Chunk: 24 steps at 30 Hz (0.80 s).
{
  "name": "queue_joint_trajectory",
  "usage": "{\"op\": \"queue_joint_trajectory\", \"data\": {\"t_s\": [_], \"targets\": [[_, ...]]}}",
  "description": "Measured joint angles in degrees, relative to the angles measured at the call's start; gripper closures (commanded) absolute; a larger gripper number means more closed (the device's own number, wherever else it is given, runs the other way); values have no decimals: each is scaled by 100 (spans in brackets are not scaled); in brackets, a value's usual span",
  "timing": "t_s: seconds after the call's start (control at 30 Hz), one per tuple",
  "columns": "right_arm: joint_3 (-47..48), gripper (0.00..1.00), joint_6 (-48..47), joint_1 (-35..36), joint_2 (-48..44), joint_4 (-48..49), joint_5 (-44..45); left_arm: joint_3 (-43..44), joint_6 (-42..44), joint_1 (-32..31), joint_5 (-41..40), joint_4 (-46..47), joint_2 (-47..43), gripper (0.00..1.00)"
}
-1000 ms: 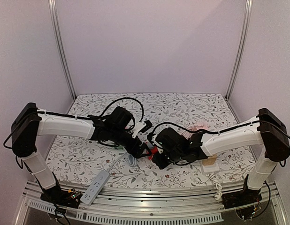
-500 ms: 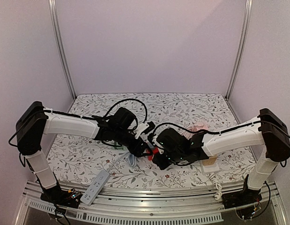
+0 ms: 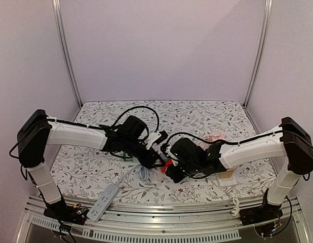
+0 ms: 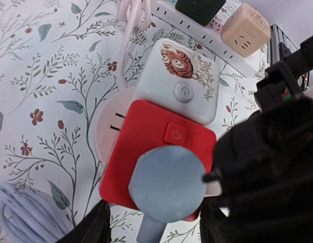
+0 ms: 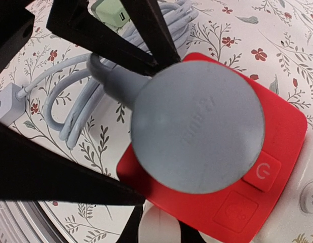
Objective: Pull the plug off the socket
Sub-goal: Remove the plug from the socket.
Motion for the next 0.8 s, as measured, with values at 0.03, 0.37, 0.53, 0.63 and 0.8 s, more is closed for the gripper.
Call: {"op": "queue_joint_trajectory", "data": {"t_s": [0.03, 0.37, 0.53, 0.63, 0.8], "targets": [[-11, 100, -2, 0, -11, -2, 2, 0, 2, 0, -13, 4, 0, 44], [-46, 100, -153, -59, -50, -13, -94, 0, -2, -22, -33, 52, 20, 49], [-46, 100, -295, -85, -74, -74, -168, 0, -22, -33, -68, 66, 20, 50], [-46, 100, -389, -107, -90, -120, -221, 0, -39, -44, -85, 79, 20, 51], [-46, 100, -518, -133, -107, -170, -304, 0, -48, -59, -87, 85, 20, 54]]}}
